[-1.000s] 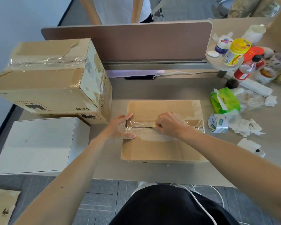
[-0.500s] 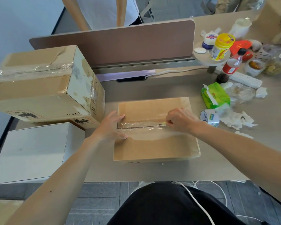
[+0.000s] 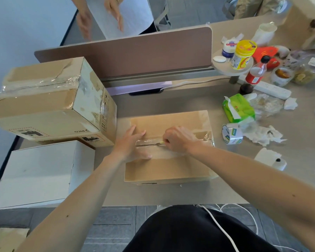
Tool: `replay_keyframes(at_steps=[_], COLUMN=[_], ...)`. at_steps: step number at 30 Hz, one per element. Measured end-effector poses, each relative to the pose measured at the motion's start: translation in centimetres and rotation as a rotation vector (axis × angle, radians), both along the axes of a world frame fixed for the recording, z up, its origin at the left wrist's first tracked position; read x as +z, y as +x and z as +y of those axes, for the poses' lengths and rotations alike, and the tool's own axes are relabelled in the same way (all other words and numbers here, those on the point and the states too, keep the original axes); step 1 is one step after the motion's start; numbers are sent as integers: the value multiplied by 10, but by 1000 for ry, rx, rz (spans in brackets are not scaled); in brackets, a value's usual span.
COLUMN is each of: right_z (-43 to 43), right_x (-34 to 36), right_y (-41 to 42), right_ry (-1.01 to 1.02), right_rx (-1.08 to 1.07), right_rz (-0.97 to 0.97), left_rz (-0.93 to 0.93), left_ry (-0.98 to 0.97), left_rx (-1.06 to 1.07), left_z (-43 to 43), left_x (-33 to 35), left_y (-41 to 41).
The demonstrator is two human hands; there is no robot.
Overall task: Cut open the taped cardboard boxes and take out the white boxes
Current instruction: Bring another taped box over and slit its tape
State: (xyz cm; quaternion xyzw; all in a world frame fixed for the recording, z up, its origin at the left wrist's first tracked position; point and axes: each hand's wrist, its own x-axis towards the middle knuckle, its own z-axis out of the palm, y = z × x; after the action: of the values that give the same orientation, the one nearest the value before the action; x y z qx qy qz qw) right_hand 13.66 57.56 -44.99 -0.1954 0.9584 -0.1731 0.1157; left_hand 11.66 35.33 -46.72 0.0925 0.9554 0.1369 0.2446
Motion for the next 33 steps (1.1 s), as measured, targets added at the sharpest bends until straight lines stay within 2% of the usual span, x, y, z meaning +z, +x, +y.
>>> replay_keyframes(at_steps=[12, 21, 33], right_z=[25, 67, 134], right_x=[-3, -1, -2], right_y=[0, 9, 22], right_ry=[51, 58, 277], right_rx=[15, -8, -58], right_rz=[-19, 8, 11], left_rz=[48, 30, 60], left_ry=[-70, -24, -39], left_rx=[-49, -137, -251], left_z=[7, 49, 84], left_x=[-1, -2, -5], left_y=[-1, -5, -14])
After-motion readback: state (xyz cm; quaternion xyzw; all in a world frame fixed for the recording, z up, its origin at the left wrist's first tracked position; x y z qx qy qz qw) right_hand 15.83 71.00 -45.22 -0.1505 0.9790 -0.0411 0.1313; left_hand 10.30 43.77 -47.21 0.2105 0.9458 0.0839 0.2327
